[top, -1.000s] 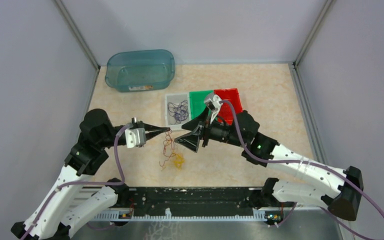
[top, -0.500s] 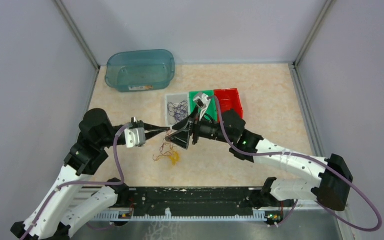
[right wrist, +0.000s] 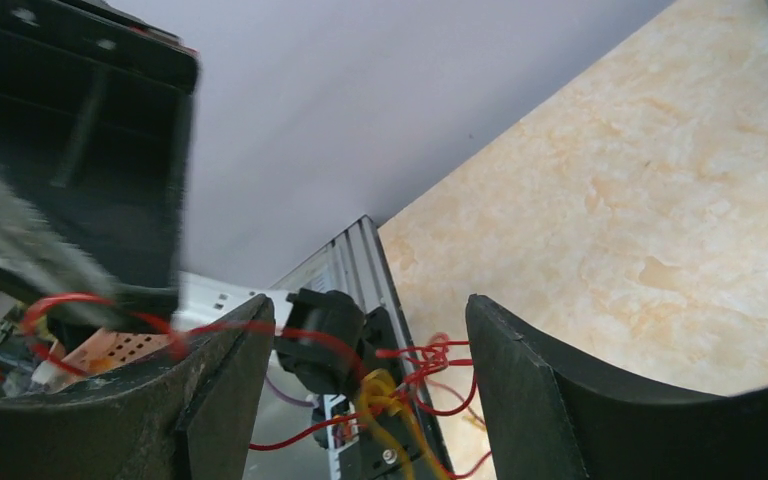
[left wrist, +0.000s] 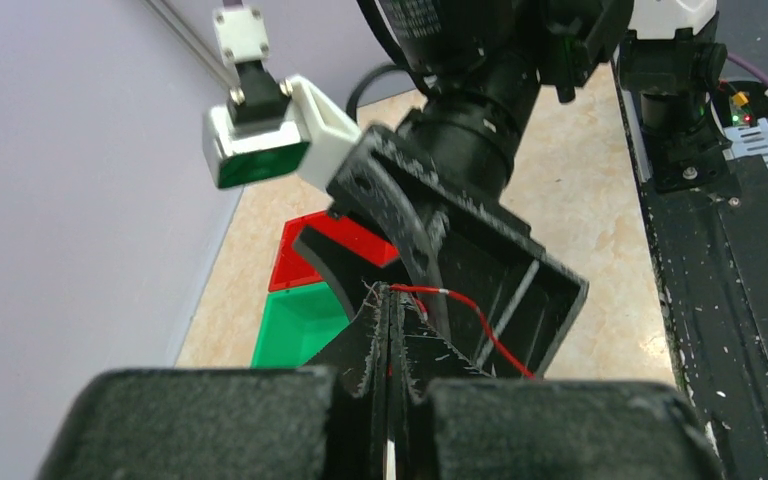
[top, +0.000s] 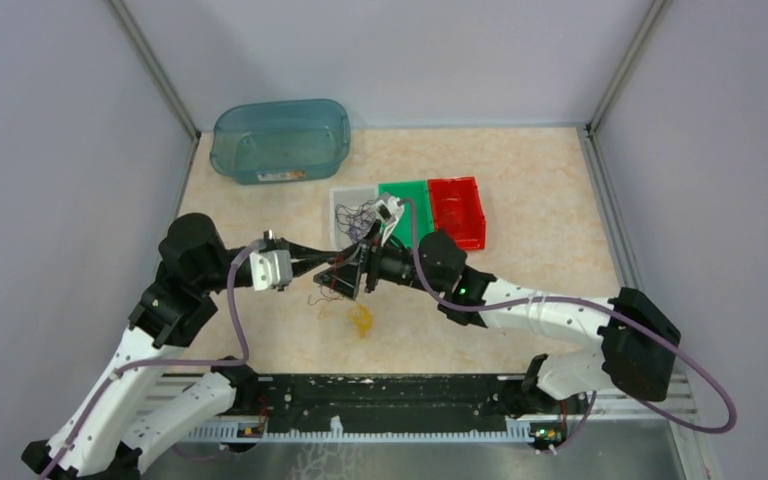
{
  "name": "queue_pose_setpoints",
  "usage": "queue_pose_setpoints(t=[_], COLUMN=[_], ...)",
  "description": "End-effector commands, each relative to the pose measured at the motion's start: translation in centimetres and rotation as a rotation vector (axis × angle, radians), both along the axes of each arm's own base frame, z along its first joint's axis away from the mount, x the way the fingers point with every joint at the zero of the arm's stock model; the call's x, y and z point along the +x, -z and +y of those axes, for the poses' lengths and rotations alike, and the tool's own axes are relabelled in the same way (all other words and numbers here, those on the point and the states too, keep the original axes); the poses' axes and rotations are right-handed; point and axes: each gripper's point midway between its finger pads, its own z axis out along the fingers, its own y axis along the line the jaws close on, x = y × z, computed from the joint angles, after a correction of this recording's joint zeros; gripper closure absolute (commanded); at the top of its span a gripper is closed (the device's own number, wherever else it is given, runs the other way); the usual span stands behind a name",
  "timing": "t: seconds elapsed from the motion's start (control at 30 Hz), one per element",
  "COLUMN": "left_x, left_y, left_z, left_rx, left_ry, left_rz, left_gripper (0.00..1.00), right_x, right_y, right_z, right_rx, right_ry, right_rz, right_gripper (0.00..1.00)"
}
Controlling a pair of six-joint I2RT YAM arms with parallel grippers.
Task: Untangle the cables
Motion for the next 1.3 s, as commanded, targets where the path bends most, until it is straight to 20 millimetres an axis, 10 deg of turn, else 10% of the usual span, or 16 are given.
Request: queue_pose_setpoints(t=[0.0, 0.63, 0.8, 1.27], left_x=[-0.8, -3.5, -2.3, -0.9], left_y=[-3.8, -15.9, -15.7, -12.5], left_z=[-0.2, 0.9, 0.9, 1.1], left_rx=[-0.068, -0.260, -0.247, -0.162], left_ry=[0.030, 0.068, 0.023, -0.024], left_rz=[-0.052, -0.190, -0.239, -0.322], left_gripper=[0.99, 1.00, 1.00, 1.00], right_x=[1.5, 4.5, 4.7, 2.7], right_y=[-2.6, 7.8, 9.4, 5.7], right_z=[0.9, 1.0, 0.5, -7.1], right_rx=[0.075, -0.094, -0.149, -0.243], right_ry=[0.065, 0.214, 0.238, 0.269], right_rz=[-0.049, 0.081, 0.098, -0.181], right_gripper=[0.30, 0.39, 0.40, 0.22])
